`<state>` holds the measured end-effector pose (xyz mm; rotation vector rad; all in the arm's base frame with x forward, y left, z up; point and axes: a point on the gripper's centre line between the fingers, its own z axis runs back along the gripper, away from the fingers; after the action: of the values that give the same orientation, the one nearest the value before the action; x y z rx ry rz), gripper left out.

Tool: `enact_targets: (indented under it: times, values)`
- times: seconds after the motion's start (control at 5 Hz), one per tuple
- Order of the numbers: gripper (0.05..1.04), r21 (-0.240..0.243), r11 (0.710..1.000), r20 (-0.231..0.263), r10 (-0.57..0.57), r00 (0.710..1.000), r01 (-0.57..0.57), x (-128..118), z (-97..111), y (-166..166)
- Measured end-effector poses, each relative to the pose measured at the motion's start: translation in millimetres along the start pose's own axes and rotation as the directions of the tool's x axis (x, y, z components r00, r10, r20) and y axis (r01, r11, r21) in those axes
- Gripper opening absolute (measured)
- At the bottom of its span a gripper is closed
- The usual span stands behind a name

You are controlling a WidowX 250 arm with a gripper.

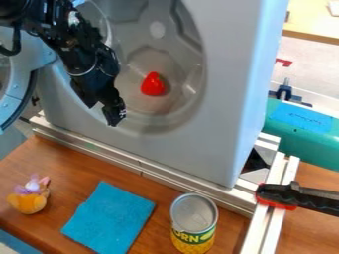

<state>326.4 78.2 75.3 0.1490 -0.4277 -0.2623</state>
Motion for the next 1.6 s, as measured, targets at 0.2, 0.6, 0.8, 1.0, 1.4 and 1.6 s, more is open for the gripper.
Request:
enact_targets:
  times: [0.2, 0.6, 0.8, 1.0, 1.4, 1.6]
  values:
    - [1.008, -0.014, 1.000, -0.025, 0.000, 1.000, -0.001, -5, -7, -3]
    - [1.008, 0.029, 0.998, 0.077, -0.054, 0.996, 0.052, 32, -11, 15]
    - [1.008, -0.004, 0.995, 0.142, -0.103, 0.985, 0.105, 48, -21, 12]
    - [1.008, -0.030, 0.991, 0.234, -0.121, 0.965, 0.132, 63, -31, 9]
    - [1.008, -0.011, 0.998, 0.284, -0.058, 0.957, 0.064, 80, -52, 31]
    - [1.008, -0.018, 0.999, 0.280, -0.037, 0.959, 0.044, 86, -64, 34]
